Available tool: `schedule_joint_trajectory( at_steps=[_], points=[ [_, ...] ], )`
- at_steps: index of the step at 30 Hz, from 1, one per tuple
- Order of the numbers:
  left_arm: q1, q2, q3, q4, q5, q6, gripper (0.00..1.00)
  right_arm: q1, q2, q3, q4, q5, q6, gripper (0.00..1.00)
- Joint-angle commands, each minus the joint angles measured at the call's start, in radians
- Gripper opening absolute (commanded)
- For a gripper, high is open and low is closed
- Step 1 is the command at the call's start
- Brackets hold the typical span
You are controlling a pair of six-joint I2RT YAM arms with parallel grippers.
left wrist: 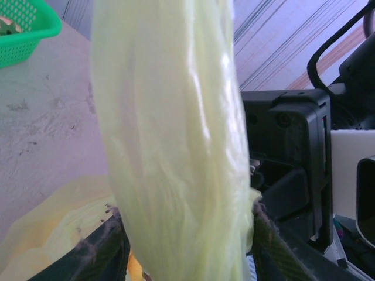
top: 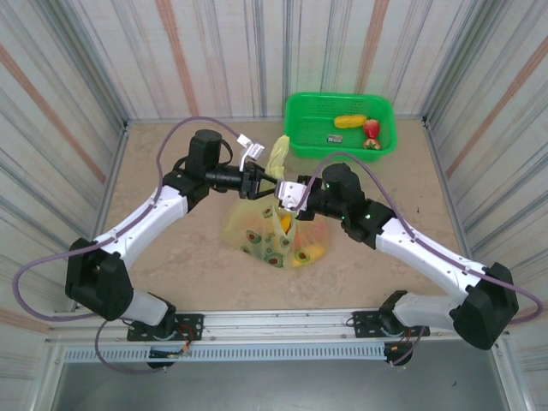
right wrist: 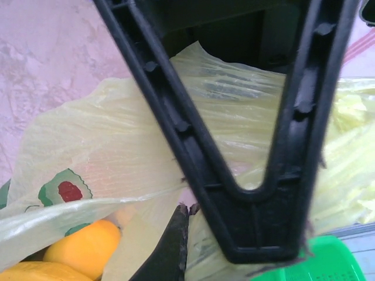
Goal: Place the fake fruits into the plastic bag and tie a complex knot
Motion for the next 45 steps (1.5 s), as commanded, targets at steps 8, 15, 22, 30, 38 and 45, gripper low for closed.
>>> schedule_joint_trajectory(
  at_steps=[8,15,22,30,38,45],
  points=[
    [0.024,0.021,-0.019,0.115,0.106,-0.115,0.57,0.006,-0.084,-0.138,0.243,0.106,0.023,0.00],
    [0.006,0.016,-0.020,0.115,0.134,-0.113,0.63,0.008,-0.025,-0.078,0.219,0.071,-0.002,0.00],
    [0.005,0.012,-0.009,0.070,0.106,-0.077,0.61,0.042,0.063,-0.002,0.160,0.148,-0.043,0.00],
    [0.014,0.007,-0.011,0.060,0.088,-0.048,0.18,0.066,0.084,-0.008,0.181,0.184,-0.051,0.00],
    [0.037,-0.026,-0.043,0.110,0.066,-0.046,0.00,0.048,0.043,-0.024,0.165,0.188,-0.002,0.16],
    [0.049,-0.050,-0.082,0.224,0.085,-0.108,0.00,-0.004,-0.020,-0.121,0.190,0.128,0.104,0.55]
  ],
)
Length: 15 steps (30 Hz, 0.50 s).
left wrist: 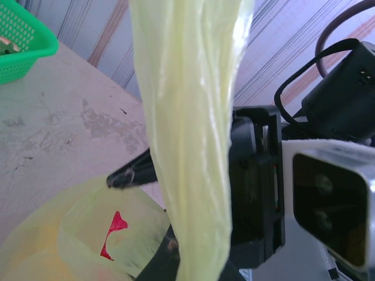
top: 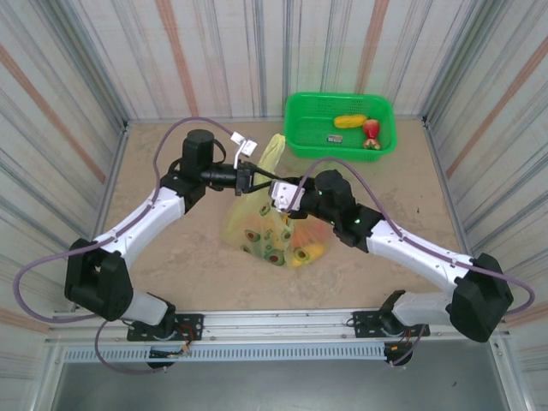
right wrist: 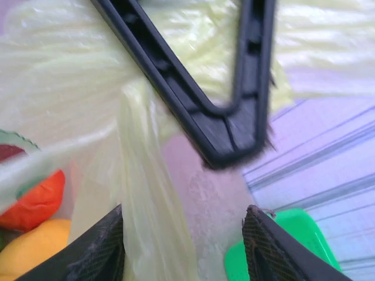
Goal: Place the fake fruits into the plastic bag and tie a complex knot
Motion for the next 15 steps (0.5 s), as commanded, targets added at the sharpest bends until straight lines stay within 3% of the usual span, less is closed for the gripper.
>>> schedule_joint_trajectory(
  at_steps=[1,10,15],
  points=[
    [0.005,-0.034,-0.021,0.093,0.026,-0.043,0.00,-0.014,-0.022,-0.035,0.023,-0.019,0.082,0.56],
    [0.001,-0.054,-0.064,0.190,0.039,-0.084,0.00,-0.030,0.027,-0.043,0.124,-0.127,0.273,0.57],
    [-0.014,-0.042,-0.056,0.184,0.061,-0.077,0.00,-0.039,0.087,0.009,0.095,-0.153,0.294,0.55]
  ],
)
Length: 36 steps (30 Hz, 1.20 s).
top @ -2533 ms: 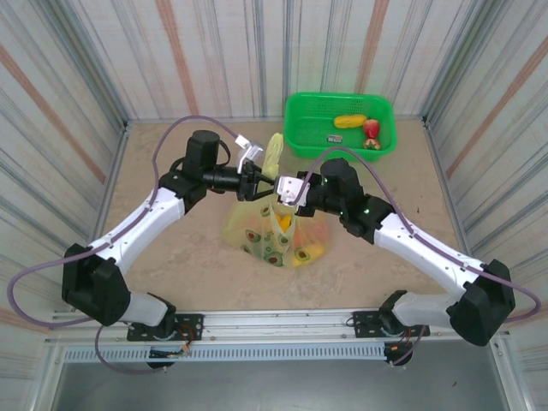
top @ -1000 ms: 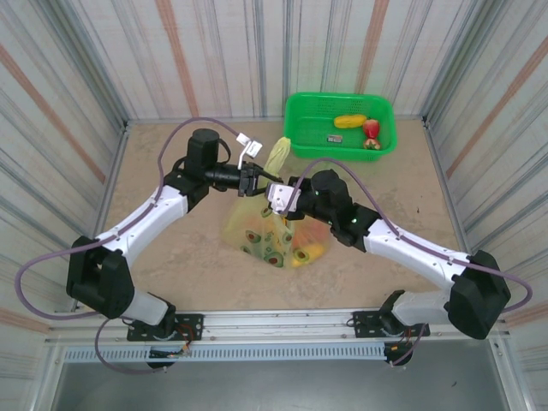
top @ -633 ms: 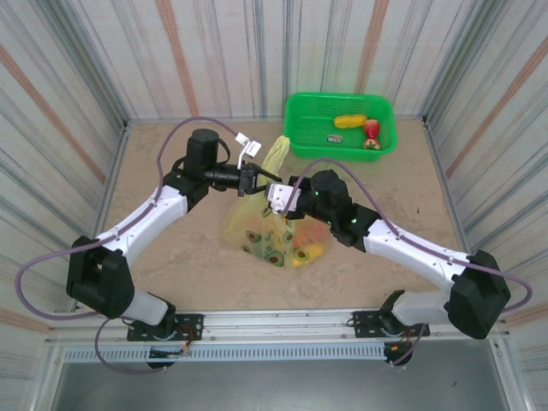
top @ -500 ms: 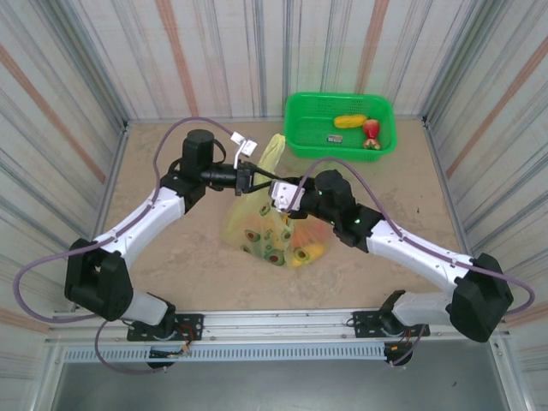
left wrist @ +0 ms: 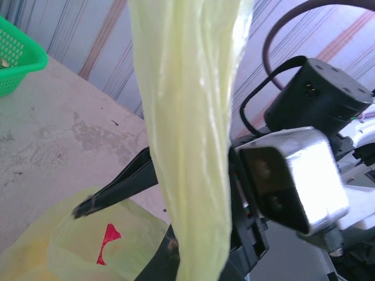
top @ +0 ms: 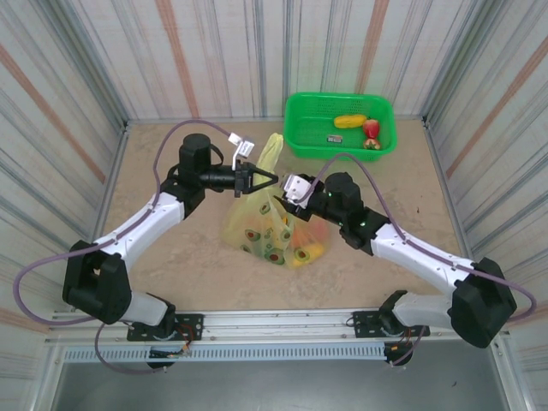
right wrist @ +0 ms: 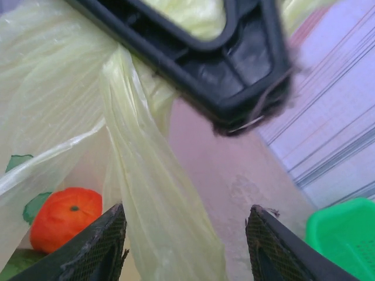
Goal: Place the fake fruits into the plastic bag and tie a complex knot
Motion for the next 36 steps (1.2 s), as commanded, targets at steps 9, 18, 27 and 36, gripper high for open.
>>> schedule_joint_trajectory(
  at_steps=[9,18,27,36],
  points=[
    [-0.012,-0.050,0.020,-0.096,-0.013,0.089,0.30,-0.039,-0.030,0.036,-0.051,-0.061,0.016,0.00],
    [-0.028,-0.050,0.037,-0.137,-0.022,0.098,0.64,-0.049,-0.070,0.117,-0.237,-0.048,-0.091,0.00],
    [-0.031,-0.079,0.026,-0.124,-0.074,0.117,0.60,-0.038,-0.083,0.125,-0.233,-0.084,-0.025,0.00],
    [-0.030,-0.100,-0.002,-0.063,-0.070,0.097,0.18,-0.043,-0.080,0.098,-0.177,-0.153,0.040,0.00]
  ],
)
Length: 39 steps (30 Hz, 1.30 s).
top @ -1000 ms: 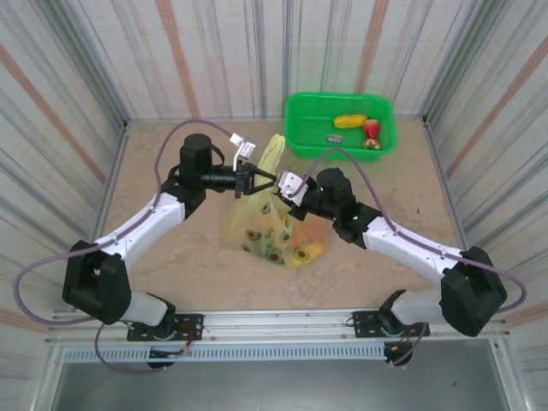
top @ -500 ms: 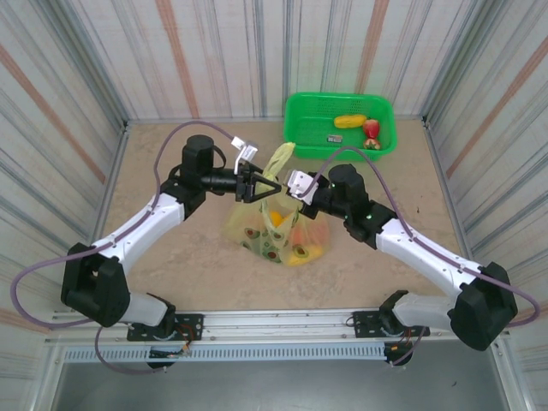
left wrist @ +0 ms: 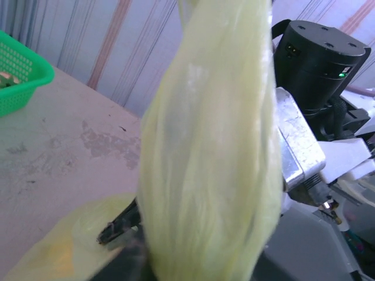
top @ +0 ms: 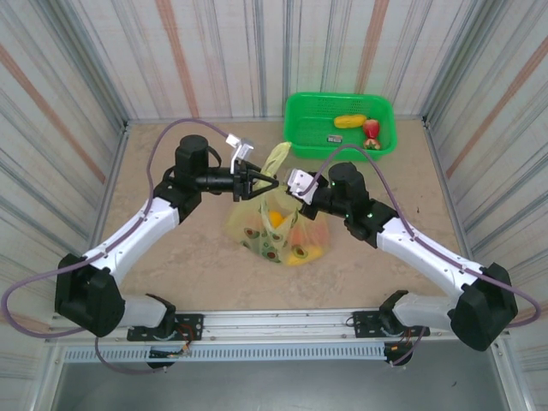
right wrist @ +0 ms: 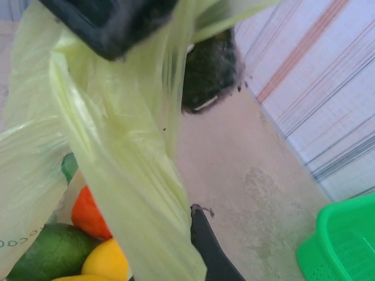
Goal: Place the fake fruits into the plastic bag and tie a complex knot
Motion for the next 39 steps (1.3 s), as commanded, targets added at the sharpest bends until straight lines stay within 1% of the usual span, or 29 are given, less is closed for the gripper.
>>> schedule_joint_trajectory(
  at_steps=[1,3,4,8,9,11,12,13,14,15,17,18,23,28,31,34,39],
  points=[
    [-0.004,-0.019,-0.008,0.036,0.002,0.005,0.13,0.003,-0.026,0.005,0.038,-0.060,0.039,0.02],
    [-0.004,-0.019,-0.008,0.033,-0.003,0.006,0.06,0.007,-0.031,0.004,0.042,-0.069,0.036,0.17],
    [-0.004,-0.019,-0.008,0.031,-0.006,0.007,0.03,0.007,-0.036,0.000,0.051,-0.073,0.037,0.22],
    [-0.004,-0.017,-0.006,0.030,-0.010,0.004,0.01,0.008,-0.050,0.003,0.053,-0.101,0.032,0.24],
    [-0.003,-0.018,-0.006,0.030,-0.010,0.005,0.00,0.006,-0.051,0.008,0.044,-0.114,0.027,0.23],
    [-0.004,-0.019,-0.005,0.030,-0.011,0.004,0.00,0.008,-0.048,0.019,0.030,-0.118,0.022,0.10],
    [-0.004,-0.021,-0.006,0.029,-0.011,0.004,0.04,0.007,-0.044,0.027,0.016,-0.112,0.020,0.01],
    [-0.004,-0.020,-0.006,0.028,-0.012,0.004,0.13,0.007,-0.042,0.037,0.004,-0.107,0.015,0.00],
    [-0.004,-0.021,-0.006,0.026,-0.015,0.003,0.25,0.006,-0.041,0.041,-0.001,-0.097,0.013,0.00],
    [-0.004,-0.025,-0.006,0.027,-0.016,0.002,0.33,0.005,-0.043,0.044,0.000,-0.090,0.012,0.00],
    [-0.004,-0.025,-0.010,0.036,-0.015,-0.005,0.47,-0.002,-0.049,0.045,0.002,-0.094,0.008,0.00],
    [-0.004,-0.025,-0.011,0.040,-0.016,-0.010,0.51,-0.003,-0.052,0.052,-0.003,-0.098,0.002,0.00],
    [-0.004,-0.021,-0.014,0.071,-0.001,-0.039,0.56,-0.005,-0.043,0.092,-0.038,-0.103,-0.019,0.00],
    [-0.004,-0.023,-0.018,0.087,0.002,-0.048,0.57,-0.004,-0.025,0.110,-0.020,-0.087,-0.015,0.00],
    [-0.004,-0.023,-0.017,0.087,0.000,-0.055,0.60,0.001,-0.007,0.128,-0.023,-0.101,-0.012,0.00],
    [-0.004,-0.022,-0.014,0.087,0.000,-0.060,0.59,0.016,0.021,0.150,-0.033,-0.090,-0.025,0.00],
    [-0.004,-0.028,-0.015,0.071,-0.012,-0.046,0.55,0.052,0.062,0.169,-0.054,-0.053,-0.074,0.00]
  ],
)
